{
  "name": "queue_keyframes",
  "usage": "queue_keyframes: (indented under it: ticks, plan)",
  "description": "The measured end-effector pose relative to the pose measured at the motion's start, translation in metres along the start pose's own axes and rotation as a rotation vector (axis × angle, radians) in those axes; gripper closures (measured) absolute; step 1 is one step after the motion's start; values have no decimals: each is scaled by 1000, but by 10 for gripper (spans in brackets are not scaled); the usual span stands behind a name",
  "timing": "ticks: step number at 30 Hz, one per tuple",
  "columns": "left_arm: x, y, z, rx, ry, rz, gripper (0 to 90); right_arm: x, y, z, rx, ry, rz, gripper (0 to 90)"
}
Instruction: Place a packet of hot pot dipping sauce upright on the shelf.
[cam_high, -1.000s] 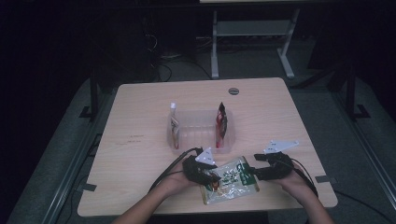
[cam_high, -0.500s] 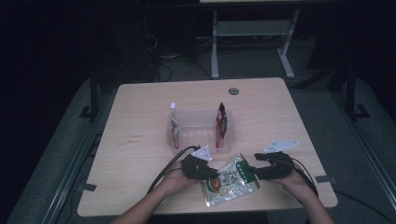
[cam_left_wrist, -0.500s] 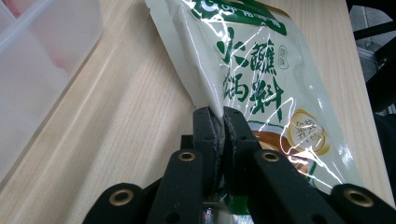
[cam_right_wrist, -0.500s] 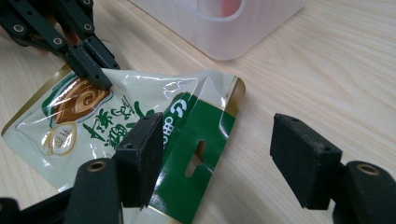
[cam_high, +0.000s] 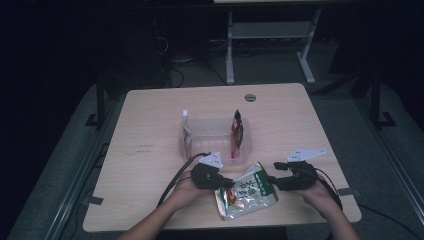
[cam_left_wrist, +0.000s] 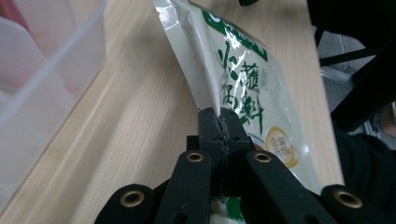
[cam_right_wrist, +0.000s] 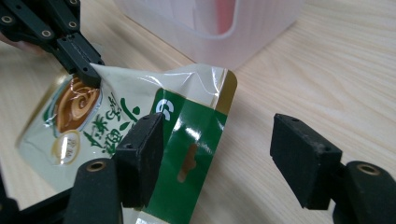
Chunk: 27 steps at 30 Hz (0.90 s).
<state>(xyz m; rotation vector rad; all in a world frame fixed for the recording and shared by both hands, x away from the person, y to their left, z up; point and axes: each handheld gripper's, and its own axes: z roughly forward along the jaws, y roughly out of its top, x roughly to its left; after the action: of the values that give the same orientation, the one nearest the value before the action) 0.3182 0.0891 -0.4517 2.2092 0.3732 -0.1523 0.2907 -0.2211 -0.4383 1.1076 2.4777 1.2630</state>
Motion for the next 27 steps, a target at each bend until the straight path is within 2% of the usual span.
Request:
queue_keyframes:
  ticks: [6,8,10,12,13,14,16,17,18,21,22,24,26,27]
  plan:
    - [-3,3,-23,-34,14,13,900,6,4,-4,-43,70,-19,337]
    - [-5,3,-33,-45,15,10,900,10,6,-5,-50,116,-29,328]
    - [-6,2,-42,-42,16,20,900,13,9,-4,-45,143,-34,311]
    - [-8,0,-51,-45,19,22,900,18,14,-2,-51,178,-31,297]
    - [-10,-3,-57,-48,22,23,900,18,14,-2,-51,178,-31,297]
    - [-11,-7,-67,-49,25,24,900,22,19,0,-50,239,-41,279]
    - [-13,-10,-72,-50,29,24,900,24,21,2,-48,249,-47,271]
    - [-14,-14,-77,-54,33,23,900,30,26,9,-35,269,-73,265]
    - [-15,-17,-82,-52,36,26,900,30,26,9,-35,269,-73,265]
    - [-18,-26,-95,-62,54,18,900,38,37,21,-33,310,-96,262]
    - [-19,-31,-105,-73,69,12,900,44,45,30,-28,348,-109,249]
    - [-19,-34,-111,-82,74,6,900,47,48,35,-20,353,-122,248]
    - [-19,-38,-121,-97,85,1,900,54,56,46,-9,382,-137,243]
    - [-19,-40,-124,-103,88,-4,900,58,61,55,-4,418,-141,242]
